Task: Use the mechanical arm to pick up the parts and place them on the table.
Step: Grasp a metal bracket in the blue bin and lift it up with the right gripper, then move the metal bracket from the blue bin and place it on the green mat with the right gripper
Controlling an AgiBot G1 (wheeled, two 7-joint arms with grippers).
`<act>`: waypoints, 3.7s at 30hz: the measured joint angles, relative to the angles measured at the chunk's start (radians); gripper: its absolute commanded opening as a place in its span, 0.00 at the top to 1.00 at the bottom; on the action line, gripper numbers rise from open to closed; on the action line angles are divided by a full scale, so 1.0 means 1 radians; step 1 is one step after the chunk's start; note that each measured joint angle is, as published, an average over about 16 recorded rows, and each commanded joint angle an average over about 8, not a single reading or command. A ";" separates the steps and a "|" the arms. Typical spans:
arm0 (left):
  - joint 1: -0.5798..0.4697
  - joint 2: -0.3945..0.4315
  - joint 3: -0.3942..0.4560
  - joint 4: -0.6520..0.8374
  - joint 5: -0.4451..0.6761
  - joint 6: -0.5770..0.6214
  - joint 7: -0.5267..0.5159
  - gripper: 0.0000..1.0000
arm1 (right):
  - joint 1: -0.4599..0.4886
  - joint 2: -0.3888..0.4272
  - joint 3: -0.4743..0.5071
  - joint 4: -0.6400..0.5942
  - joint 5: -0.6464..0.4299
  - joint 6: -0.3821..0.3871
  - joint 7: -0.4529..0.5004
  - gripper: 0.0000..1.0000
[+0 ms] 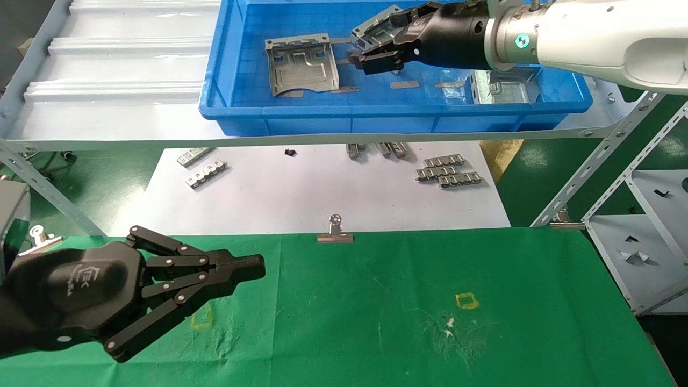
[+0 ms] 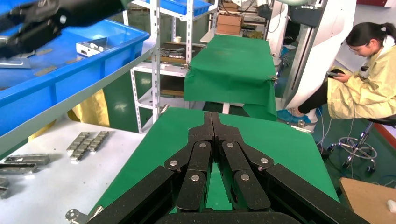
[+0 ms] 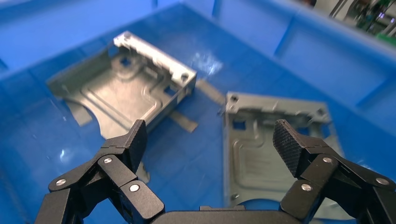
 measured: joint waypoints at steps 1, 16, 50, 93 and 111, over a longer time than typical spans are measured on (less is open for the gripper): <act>0.000 0.000 0.000 0.000 0.000 0.000 0.000 1.00 | 0.011 -0.014 -0.005 -0.031 -0.008 0.007 -0.008 0.92; 0.000 0.000 0.000 0.000 0.000 0.000 0.000 1.00 | 0.031 -0.100 -0.035 -0.177 0.021 0.114 -0.066 1.00; 0.000 0.000 0.000 0.000 0.000 0.000 0.000 1.00 | -0.028 -0.092 -0.224 -0.078 0.191 0.272 -0.063 1.00; 0.000 0.000 0.000 0.000 0.000 0.000 0.000 0.00 | 0.013 0.560 -0.402 0.410 0.527 -0.682 -0.249 1.00; 0.000 0.000 0.000 0.000 0.000 0.000 0.000 0.00 | -0.195 0.451 -0.625 0.014 0.431 -0.564 -0.562 1.00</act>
